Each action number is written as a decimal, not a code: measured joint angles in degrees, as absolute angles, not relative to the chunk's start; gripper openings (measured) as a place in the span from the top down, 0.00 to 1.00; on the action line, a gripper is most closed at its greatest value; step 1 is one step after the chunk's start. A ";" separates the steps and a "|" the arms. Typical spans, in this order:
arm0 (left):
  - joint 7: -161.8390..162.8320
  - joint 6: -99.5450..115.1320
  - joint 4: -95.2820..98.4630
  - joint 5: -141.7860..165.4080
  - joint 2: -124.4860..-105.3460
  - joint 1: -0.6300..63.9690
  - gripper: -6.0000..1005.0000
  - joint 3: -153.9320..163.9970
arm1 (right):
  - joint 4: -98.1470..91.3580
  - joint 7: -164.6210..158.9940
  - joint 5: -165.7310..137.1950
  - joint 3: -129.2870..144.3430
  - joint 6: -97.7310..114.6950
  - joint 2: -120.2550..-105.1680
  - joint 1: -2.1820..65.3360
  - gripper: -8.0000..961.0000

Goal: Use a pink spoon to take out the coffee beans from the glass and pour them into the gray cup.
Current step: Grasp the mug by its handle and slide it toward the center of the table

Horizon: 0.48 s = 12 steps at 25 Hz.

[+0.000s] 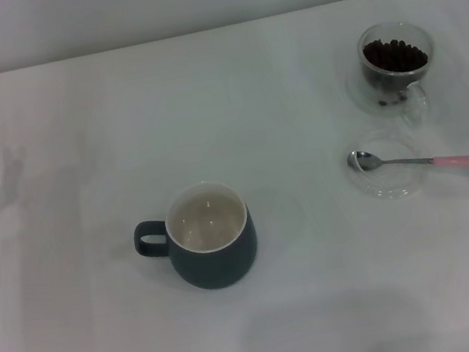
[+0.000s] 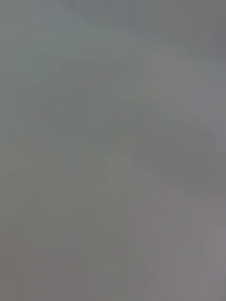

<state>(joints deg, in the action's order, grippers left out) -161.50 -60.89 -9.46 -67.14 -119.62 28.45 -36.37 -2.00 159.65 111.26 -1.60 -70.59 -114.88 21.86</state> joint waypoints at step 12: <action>-161.74 -61.39 -10.54 -67.00 -119.62 28.55 0.17 -37.52 | -1.59 163.52 112.09 -1.26 -68.23 -115.10 23.10 0.13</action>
